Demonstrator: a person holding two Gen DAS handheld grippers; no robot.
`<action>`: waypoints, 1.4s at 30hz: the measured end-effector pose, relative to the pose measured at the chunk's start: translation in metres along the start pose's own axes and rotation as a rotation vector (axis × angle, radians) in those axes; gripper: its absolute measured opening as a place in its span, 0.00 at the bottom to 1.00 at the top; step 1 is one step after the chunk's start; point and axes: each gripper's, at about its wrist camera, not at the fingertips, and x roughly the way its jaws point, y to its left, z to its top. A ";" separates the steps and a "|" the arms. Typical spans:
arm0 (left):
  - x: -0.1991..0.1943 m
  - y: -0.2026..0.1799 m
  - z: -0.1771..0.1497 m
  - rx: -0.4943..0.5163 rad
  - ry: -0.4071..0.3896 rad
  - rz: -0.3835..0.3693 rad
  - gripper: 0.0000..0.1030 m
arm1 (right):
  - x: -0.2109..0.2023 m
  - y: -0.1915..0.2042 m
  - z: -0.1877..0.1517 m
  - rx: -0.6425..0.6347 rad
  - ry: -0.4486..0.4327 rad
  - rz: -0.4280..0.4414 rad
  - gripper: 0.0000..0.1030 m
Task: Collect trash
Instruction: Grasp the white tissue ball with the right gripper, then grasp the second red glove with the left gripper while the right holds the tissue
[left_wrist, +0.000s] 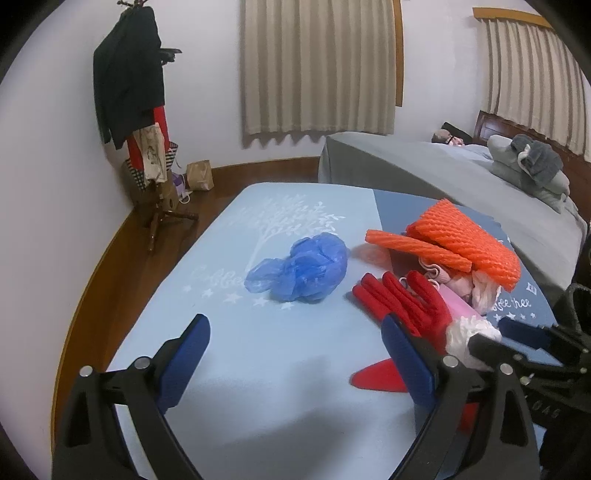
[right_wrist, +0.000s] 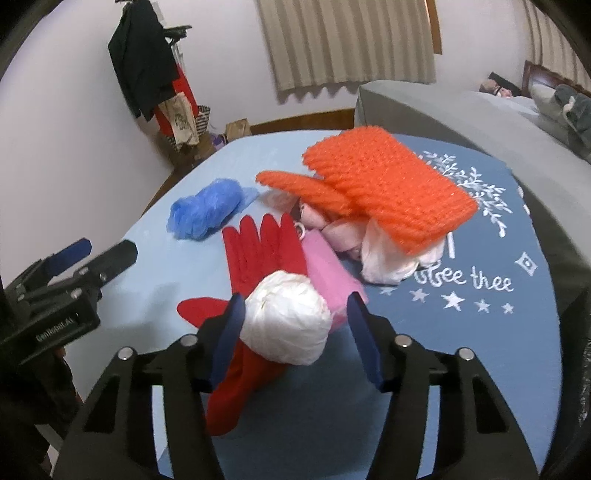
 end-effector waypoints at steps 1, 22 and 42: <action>0.000 0.000 0.000 -0.002 0.001 -0.001 0.89 | 0.003 0.001 -0.001 -0.002 0.010 -0.001 0.52; 0.007 -0.037 -0.001 0.021 0.030 -0.074 0.89 | -0.035 -0.026 -0.001 0.009 -0.021 0.013 0.28; 0.053 -0.108 -0.022 0.053 0.211 -0.161 0.37 | -0.056 -0.085 -0.018 0.093 -0.029 -0.083 0.28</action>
